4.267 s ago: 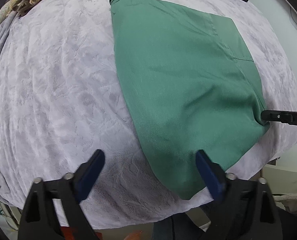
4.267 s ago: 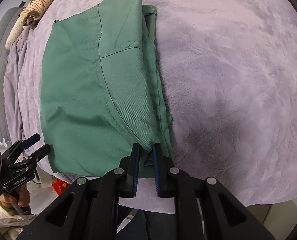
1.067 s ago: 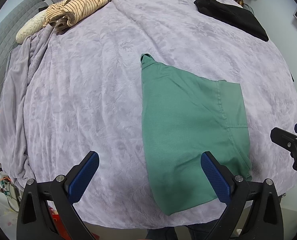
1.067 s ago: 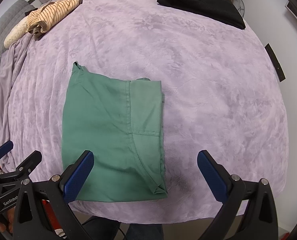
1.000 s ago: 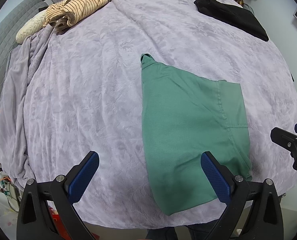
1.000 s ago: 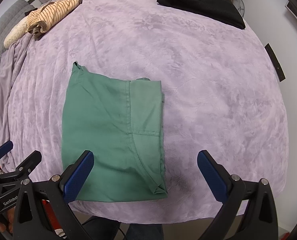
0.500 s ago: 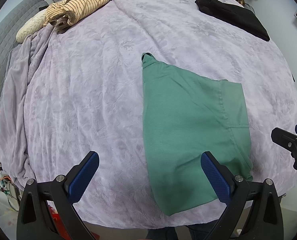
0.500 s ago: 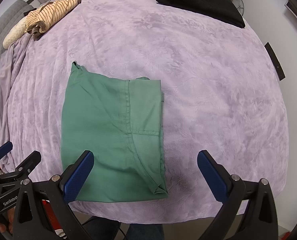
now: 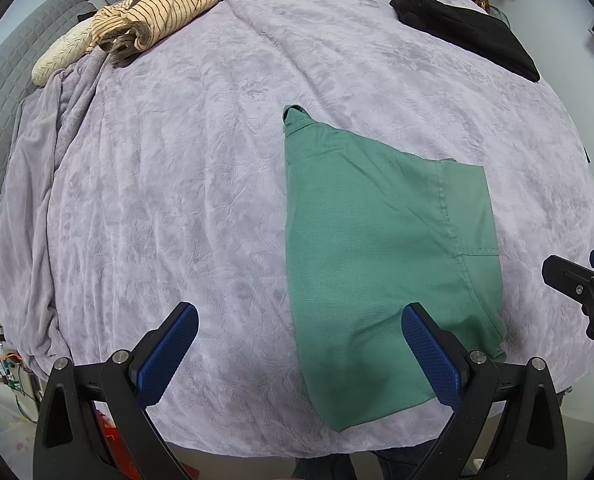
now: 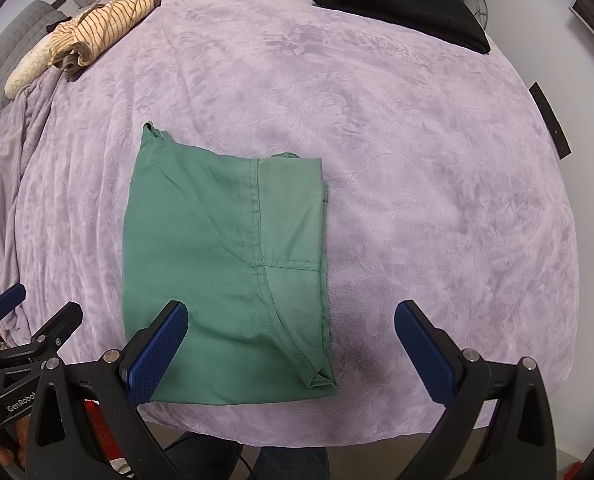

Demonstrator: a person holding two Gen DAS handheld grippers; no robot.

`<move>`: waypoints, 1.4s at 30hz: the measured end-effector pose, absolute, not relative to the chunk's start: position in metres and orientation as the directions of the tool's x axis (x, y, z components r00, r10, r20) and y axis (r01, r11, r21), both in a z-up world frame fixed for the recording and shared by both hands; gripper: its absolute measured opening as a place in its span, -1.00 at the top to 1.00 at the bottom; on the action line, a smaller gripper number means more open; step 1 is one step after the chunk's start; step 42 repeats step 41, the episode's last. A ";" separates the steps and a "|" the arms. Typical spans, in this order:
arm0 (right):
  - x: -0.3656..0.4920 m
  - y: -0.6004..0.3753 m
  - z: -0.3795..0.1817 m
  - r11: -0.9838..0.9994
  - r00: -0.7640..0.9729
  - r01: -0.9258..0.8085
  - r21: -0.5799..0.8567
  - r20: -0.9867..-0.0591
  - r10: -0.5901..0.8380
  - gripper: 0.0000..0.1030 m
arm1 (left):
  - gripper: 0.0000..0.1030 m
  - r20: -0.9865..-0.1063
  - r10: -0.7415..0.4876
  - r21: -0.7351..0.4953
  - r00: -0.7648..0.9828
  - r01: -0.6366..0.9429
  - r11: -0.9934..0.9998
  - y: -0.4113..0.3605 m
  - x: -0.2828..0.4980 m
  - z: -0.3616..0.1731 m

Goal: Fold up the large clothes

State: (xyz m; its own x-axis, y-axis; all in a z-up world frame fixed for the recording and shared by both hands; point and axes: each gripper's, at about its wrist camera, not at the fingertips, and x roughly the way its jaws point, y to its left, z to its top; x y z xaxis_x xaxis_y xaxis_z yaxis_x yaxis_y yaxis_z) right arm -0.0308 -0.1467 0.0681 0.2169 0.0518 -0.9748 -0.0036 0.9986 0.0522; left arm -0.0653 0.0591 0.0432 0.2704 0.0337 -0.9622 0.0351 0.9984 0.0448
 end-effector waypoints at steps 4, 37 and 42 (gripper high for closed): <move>-0.031 -0.147 0.068 0.999 0.216 -0.003 0.052 -0.975 0.051 -0.99 | -0.98 -0.962 0.033 0.045 0.270 0.037 0.998 0.060 -0.065 0.043; -0.035 -0.150 0.061 0.998 0.208 0.001 0.058 -0.977 0.056 -0.99 | -0.98 -0.954 0.062 0.072 0.292 0.023 0.997 0.066 -0.070 0.045; -0.034 -0.150 0.062 0.998 0.209 -0.001 0.057 -0.976 0.056 -0.99 | -0.98 -0.954 0.056 0.067 0.295 0.028 0.997 0.065 -0.070 0.047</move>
